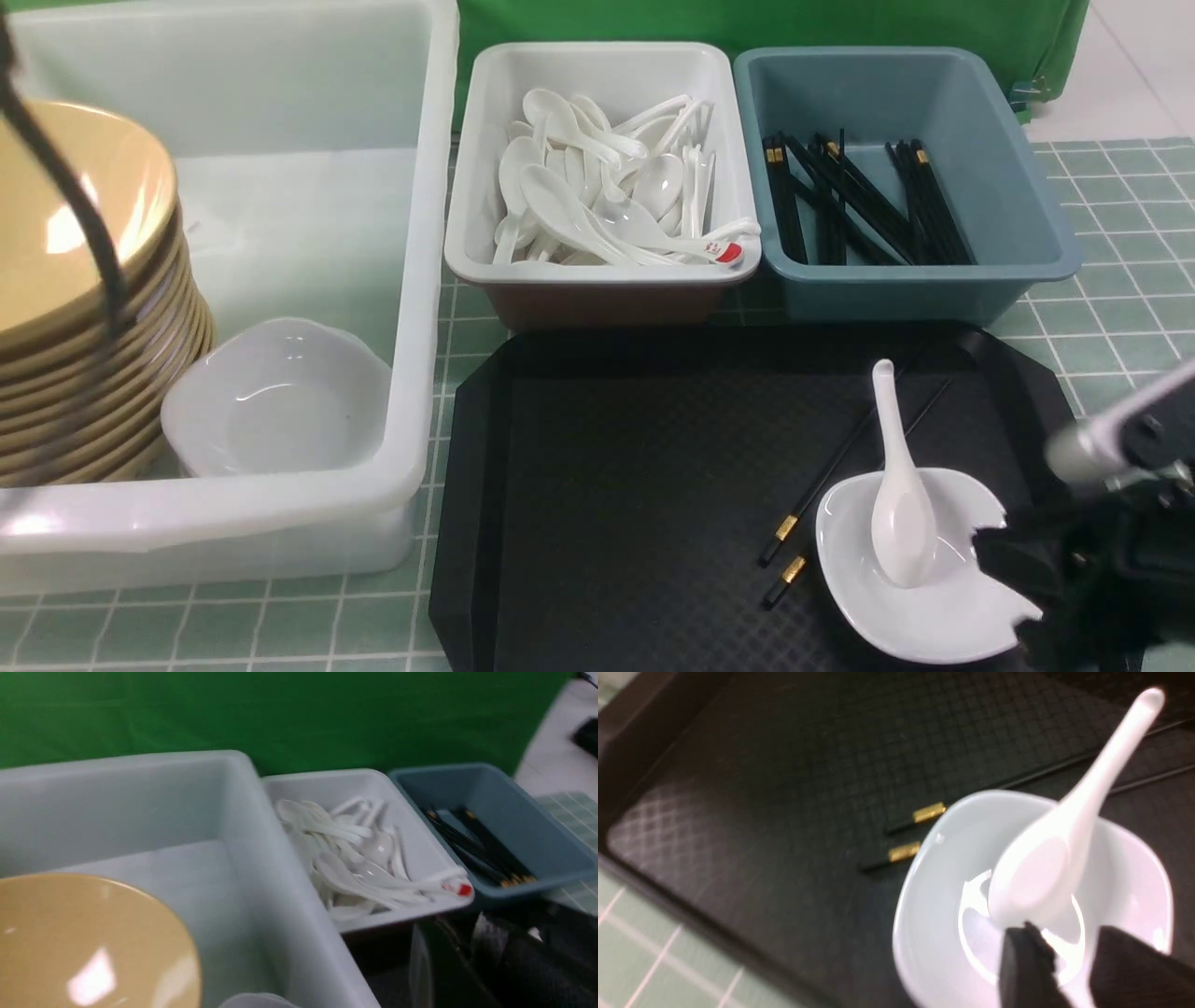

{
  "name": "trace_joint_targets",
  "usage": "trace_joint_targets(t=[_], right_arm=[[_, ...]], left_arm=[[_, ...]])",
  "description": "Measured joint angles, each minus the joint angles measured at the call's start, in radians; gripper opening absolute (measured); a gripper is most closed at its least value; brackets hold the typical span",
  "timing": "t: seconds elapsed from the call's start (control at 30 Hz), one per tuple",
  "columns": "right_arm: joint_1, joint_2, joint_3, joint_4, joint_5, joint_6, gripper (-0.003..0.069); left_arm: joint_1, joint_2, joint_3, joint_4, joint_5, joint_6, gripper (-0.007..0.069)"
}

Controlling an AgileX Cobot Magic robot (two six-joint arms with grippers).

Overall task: On blue table put chopsticks spoon bowls plates into blue grey white boxes.
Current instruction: 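Reach down and grasp the white spoon resting in the bowl with the right gripper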

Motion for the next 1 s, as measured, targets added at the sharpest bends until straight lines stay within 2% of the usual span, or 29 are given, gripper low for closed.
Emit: trace_joint_targets(t=[0.03,0.07,0.1,0.17,0.2,0.37,0.5,0.6,0.7,0.73,0.77,0.83,1.0], right_arm=[[-0.010,0.057,-0.040,-0.001,0.001,0.008,0.0311],[-0.015,0.076,-0.047,-0.001,0.002,0.009,0.0316],[-0.033,0.153,-0.105,-0.001,0.012,0.026,0.0355],[-0.051,0.200,-0.148,-0.002,0.026,0.030,0.0377],[-0.072,0.291,-0.215,-0.002,0.040,0.038,0.0400],[-0.084,0.480,-0.330,-0.001,0.029,0.061,0.0413],[-0.086,0.595,-0.376,-0.001,0.020,0.067,0.0413],[-0.087,0.667,-0.388,-0.001,0.018,0.067,0.0410],[-0.087,0.695,-0.391,0.000,0.014,0.051,0.0374],[-0.087,0.696,-0.395,0.000,0.024,0.029,0.0310],[-0.087,0.694,-0.396,0.000,0.025,0.029,0.0301],[-0.087,0.676,-0.416,-0.001,0.055,-0.004,0.0195],[-0.084,0.589,-0.507,0.027,0.099,-0.056,0.0191]], left_arm=[[-0.043,-0.038,0.047,0.029,0.002,-0.003,0.0009],[-0.049,-0.050,0.056,0.035,0.002,-0.007,0.0006],[-0.093,-0.098,0.143,0.103,0.004,-0.042,0.0001],[-0.112,-0.132,0.209,0.160,0.004,-0.074,0.0001],[-0.128,-0.186,0.313,0.245,0.002,-0.111,0.0001],[-0.136,-0.355,0.570,0.415,-0.086,-0.242,0.0001],[-0.136,-0.502,0.696,0.457,-0.222,-0.332,0.0004],[-0.137,-0.597,0.724,0.462,-0.284,-0.345,0.0004],[-0.137,-0.649,0.725,0.463,-0.305,-0.349,0.0004],[-0.137,-0.668,0.725,0.463,-0.313,-0.352,0.0004],[-0.137,-0.669,0.725,0.463,-0.313,-0.352,0.0004],[-0.137,-0.671,0.725,0.463,-0.318,-0.357,0.0004],[-0.137,-0.671,0.725,0.463,-0.336,-0.359,0.0004]])
